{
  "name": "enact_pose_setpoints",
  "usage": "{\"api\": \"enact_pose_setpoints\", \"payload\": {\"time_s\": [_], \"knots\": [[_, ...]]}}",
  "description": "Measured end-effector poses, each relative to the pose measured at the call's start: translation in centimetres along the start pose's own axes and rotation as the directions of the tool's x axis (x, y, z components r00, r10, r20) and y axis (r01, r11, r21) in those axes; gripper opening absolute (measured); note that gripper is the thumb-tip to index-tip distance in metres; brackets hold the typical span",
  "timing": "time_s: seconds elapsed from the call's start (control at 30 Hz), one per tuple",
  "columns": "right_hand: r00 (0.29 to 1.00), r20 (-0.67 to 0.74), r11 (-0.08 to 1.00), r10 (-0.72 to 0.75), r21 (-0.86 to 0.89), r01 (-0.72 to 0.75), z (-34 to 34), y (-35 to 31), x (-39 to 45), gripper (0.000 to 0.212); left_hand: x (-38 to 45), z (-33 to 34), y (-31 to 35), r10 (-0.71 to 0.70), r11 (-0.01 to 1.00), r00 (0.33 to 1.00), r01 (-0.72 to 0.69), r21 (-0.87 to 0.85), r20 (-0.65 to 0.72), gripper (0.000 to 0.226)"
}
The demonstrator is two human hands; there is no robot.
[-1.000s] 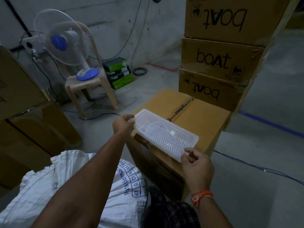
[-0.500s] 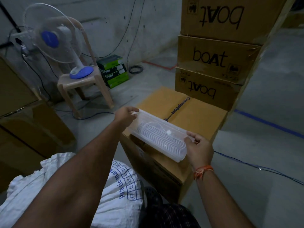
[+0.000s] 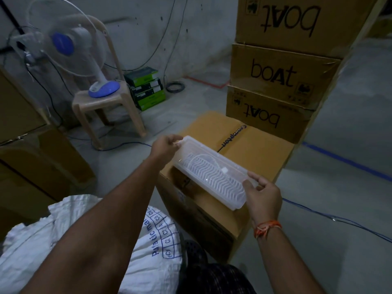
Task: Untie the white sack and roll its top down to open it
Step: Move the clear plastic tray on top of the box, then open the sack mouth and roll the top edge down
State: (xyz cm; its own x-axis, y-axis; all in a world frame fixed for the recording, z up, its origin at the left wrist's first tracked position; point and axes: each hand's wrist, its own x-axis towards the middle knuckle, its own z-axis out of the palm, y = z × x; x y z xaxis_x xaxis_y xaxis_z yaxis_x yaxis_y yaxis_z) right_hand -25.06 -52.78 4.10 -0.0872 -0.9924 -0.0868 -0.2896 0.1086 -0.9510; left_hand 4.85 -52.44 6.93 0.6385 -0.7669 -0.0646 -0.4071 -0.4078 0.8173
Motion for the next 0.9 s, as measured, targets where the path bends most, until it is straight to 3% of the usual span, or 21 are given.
{"api": "enact_pose_setpoints", "payload": {"time_s": [0.17,0.37,0.53,0.9], "knots": [[0.99,-0.095,0.993,-0.106,-0.068,0.1,-0.8,0.2,-2.8,0.03,-6.4,-2.2,-1.1,0.043,0.999,0.977,-0.04,0.019,-0.209,0.026],[0.966,-0.053,0.968,-0.251,-0.026,0.25,-0.4,-0.3,-8.9,0.025,-15.2,-6.0,-4.5,0.021,0.999,0.97,-0.029,-0.03,-0.241,0.021],[0.952,0.168,0.967,-0.257,0.042,0.253,1.6,-0.6,-14.3,0.018,-22.2,-8.1,-6.0,-0.007,0.996,0.98,-0.012,-0.09,-0.199,0.019],[0.722,0.622,0.934,-0.301,0.04,0.354,7.9,2.8,-25.0,0.016,-35.8,-12.9,-12.9,-0.217,0.963,0.912,0.14,-0.232,-0.349,0.017]]}}
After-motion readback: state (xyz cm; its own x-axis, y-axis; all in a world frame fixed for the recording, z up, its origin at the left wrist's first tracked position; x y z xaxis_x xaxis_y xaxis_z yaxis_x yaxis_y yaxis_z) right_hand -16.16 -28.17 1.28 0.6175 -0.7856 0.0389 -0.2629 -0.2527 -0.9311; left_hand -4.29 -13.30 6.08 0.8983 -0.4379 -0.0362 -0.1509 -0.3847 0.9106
